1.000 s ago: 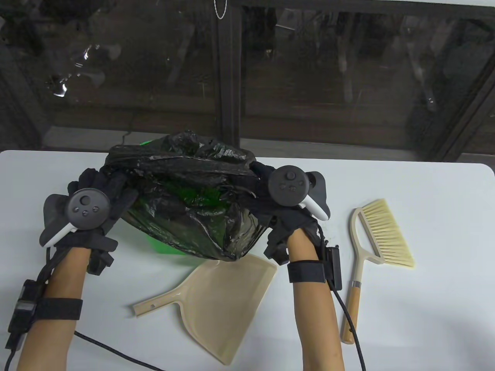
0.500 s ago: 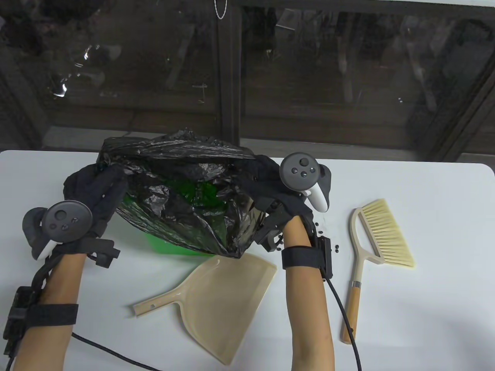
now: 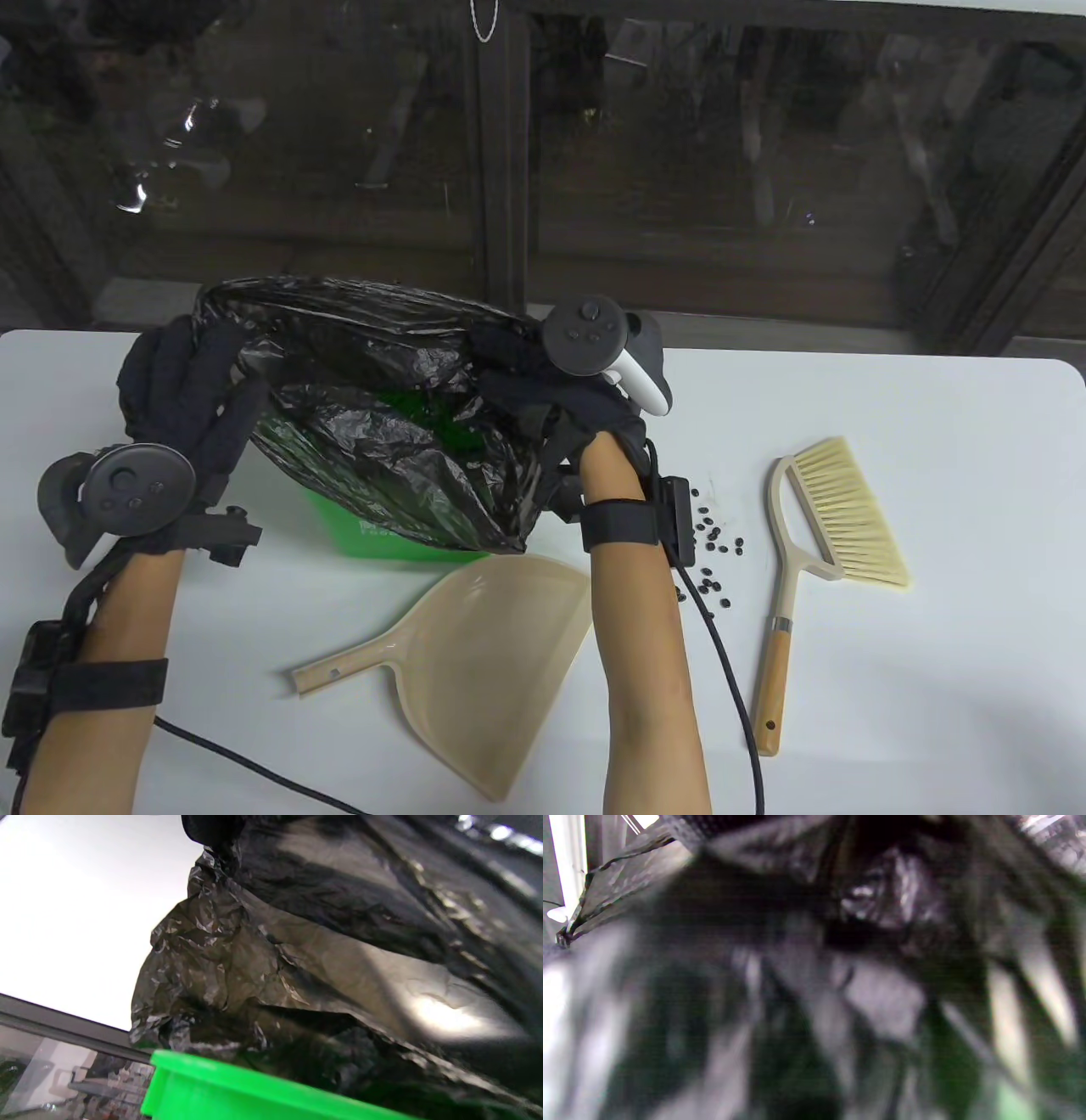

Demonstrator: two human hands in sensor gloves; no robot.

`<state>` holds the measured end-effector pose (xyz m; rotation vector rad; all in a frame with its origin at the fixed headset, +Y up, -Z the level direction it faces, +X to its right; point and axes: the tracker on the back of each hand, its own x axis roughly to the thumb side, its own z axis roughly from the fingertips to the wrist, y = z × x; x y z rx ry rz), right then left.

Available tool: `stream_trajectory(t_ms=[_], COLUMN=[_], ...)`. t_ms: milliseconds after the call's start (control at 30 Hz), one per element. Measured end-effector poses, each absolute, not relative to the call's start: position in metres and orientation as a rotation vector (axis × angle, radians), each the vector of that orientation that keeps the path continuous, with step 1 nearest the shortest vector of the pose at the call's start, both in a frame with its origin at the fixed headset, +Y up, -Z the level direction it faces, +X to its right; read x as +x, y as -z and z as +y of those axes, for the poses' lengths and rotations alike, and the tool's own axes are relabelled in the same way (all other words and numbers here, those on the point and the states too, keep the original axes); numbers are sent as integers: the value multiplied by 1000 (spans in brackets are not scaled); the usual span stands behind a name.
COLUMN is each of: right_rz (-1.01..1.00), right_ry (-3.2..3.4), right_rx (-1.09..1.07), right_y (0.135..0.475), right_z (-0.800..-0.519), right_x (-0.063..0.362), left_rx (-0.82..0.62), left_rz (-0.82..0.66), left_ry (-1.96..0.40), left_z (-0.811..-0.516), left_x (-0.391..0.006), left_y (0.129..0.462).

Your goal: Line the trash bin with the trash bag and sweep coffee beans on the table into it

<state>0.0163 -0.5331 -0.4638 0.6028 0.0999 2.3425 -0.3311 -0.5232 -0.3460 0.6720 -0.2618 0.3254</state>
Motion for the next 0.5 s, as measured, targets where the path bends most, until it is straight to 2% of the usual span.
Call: stream_trajectory(t_ms=[133, 333, 467, 500], right_rz=[62, 27, -180, -293], right_ry=[-2300, -2287, -2225, -2185], right_rx=[637, 693, 695, 694], right_y=[457, 443, 426, 420], right_z=[-525, -516, -513, -514], right_x=[24, 33, 48, 54], left_rx=[723, 595, 558, 547], left_rz=[-267, -265, -253, -254], left_ry=[-273, -208, -134, -125], left_z=[-516, -510, -513, -515], left_x=[-328, -320, -316, -316], left_y=[342, 355, 362, 363])
